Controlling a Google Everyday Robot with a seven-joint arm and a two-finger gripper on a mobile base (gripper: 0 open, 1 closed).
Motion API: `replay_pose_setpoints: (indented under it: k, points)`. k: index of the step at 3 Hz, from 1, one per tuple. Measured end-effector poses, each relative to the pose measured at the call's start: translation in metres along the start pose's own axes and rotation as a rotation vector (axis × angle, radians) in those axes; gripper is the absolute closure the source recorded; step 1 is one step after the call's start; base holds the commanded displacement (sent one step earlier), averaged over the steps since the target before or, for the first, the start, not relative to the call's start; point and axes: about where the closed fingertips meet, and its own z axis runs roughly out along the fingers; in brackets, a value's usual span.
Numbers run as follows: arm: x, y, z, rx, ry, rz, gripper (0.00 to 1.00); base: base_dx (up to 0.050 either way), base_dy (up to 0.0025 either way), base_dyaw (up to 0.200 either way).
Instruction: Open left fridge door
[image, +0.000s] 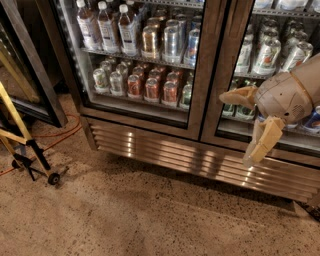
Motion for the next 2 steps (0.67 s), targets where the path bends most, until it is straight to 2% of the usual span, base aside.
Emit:
replay_pose_setpoints:
  k: [1,2]
  points:
    - [0.0017,-0.0021,-0.0028,-0.043,-0.106,-0.018,0.0,0.0,0.0,0.0]
    - [-0.0018,-0.0049,-0.0052,-0.136,-0.344,-0.101,0.0,0.0,0.0,0.0]
